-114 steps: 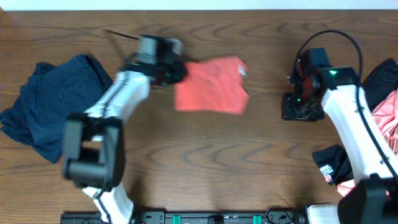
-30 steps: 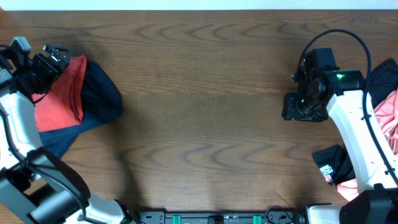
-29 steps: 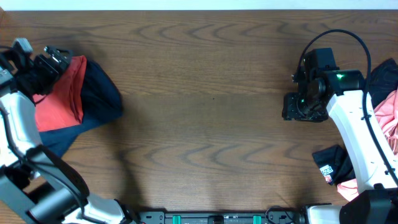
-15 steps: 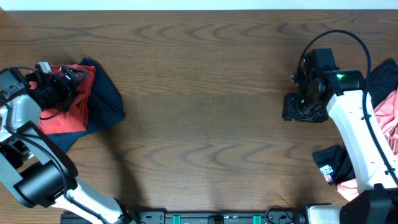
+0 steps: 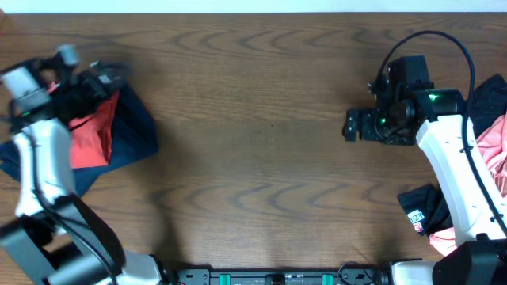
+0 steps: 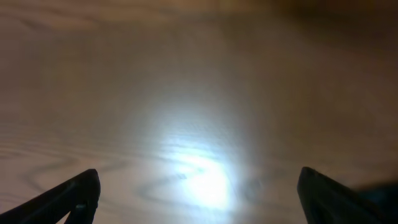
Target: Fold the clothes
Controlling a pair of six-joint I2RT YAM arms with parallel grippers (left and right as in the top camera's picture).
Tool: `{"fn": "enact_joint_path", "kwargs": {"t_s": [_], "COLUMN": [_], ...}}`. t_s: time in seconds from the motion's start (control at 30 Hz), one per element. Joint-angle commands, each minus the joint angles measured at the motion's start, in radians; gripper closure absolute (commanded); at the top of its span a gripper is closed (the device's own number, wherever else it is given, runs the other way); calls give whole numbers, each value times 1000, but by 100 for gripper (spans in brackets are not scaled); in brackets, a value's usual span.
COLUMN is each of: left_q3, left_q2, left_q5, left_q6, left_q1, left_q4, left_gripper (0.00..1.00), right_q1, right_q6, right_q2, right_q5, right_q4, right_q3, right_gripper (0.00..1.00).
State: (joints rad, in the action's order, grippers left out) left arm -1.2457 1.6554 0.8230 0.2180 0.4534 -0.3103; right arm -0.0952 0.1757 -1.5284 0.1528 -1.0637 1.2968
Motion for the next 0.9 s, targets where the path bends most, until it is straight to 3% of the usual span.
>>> {"fn": "enact_joint_path", "kwargs": {"t_s": [0.0,0.33,0.67,0.87], "left_q3": [-2,-2,-2,11], "left_q2": [-23,4,3,-37], "left_q5": [-160,-621,-634,-634], "left_q6": [-47,-94,-90,-91], "left_q1": [-158,-537,-594,-597], "left_q4": [-44,-414,-941,-1039], "left_gripper": [2,2,2,2], "right_q1": [10,16,19,18], "right_q6": [3,-27,-53,-53], "right_q2": [10,-29,-98,-93], "right_q5": [95,145,144,143], "right_q4": [47,120,-168,-312], "right_q3": [15,15,4,1], "right_gripper": [1,1,1,1]}}
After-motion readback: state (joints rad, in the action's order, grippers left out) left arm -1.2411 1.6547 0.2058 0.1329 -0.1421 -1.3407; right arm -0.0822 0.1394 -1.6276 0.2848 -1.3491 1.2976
